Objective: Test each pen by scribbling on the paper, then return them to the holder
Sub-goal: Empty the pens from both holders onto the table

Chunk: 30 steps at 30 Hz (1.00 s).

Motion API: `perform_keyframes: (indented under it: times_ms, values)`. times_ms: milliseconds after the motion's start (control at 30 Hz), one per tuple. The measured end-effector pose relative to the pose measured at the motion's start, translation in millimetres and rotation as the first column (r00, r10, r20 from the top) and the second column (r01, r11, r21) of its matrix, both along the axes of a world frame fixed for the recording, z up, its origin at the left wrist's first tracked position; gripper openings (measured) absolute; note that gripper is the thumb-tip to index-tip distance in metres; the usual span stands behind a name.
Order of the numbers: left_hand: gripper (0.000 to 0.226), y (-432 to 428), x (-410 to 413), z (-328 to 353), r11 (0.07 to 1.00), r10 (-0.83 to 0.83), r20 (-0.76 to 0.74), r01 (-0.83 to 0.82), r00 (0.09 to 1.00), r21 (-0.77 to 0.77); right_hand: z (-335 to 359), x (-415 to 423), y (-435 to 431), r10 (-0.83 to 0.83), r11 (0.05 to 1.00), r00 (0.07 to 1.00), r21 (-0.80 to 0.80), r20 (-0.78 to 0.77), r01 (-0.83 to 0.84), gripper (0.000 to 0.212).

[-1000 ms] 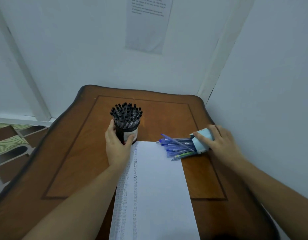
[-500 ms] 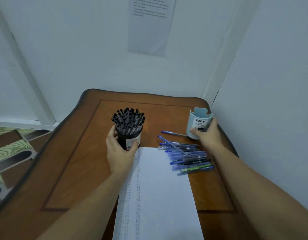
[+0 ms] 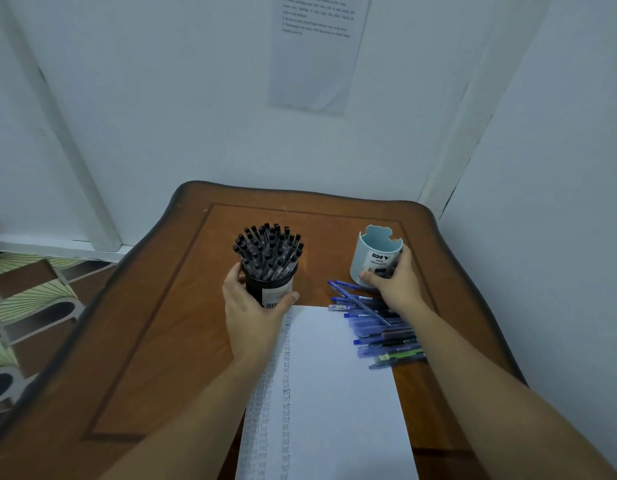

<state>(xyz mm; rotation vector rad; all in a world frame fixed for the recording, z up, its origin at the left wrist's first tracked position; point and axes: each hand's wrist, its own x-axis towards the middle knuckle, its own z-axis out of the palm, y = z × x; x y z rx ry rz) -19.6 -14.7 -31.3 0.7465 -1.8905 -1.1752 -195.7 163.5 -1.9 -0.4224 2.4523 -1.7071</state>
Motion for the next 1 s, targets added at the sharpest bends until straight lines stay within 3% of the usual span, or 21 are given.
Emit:
perform_keyframes:
  times_ms: [267, 400, 467, 567, 733, 800, 1000]
  values:
    - [0.088, -16, -4, 11, 0.998, -0.045, 0.004, 0.045, 0.999, -0.05, -1, 14, 3, 0.038, 0.999, 0.999, 0.017, -0.002, -0.038, 0.089]
    - [0.091, -36, 6, 18, 0.963, -0.068, 0.078, 0.086, 0.995, -0.257, -2, 17, 4, 0.046, 0.999, 0.999, 0.029, -0.005, -0.046, 0.091]
    - [0.092, -52, 13, 24, 0.871, -0.038, 0.166, 0.114, 0.985, -0.479, -2, 17, 5, 0.046, 0.998, 0.999, 0.034, -0.005, -0.046, 0.092]
    - [0.096, -78, 25, 30, 0.653, 0.052, 0.28, 0.18, 0.958, -0.736, -1, 17, 5, 0.041, 0.999, 0.999, 0.032, -0.003, -0.041, 0.092]
    - [0.1, -107, 46, 36, 0.308, 0.129, 0.444, 0.39, 0.886, -0.868, 0, 19, 3, 0.028, 0.999, 1.0, 0.039, -0.002, -0.028, 0.093]
    - [0.1, -113, 53, 41, 0.26, 0.15, 0.462, 0.416, 0.874, -0.871, 1, 20, 3, 0.028, 0.999, 1.0, 0.043, 0.0, -0.027, 0.093]
    - [0.119, -142, 71, 49, 0.229, 0.191, 0.541, 0.499, 0.819, -0.836, 3, 22, 2, 0.024, 0.998, 1.0, 0.053, -0.003, -0.024, 0.091]
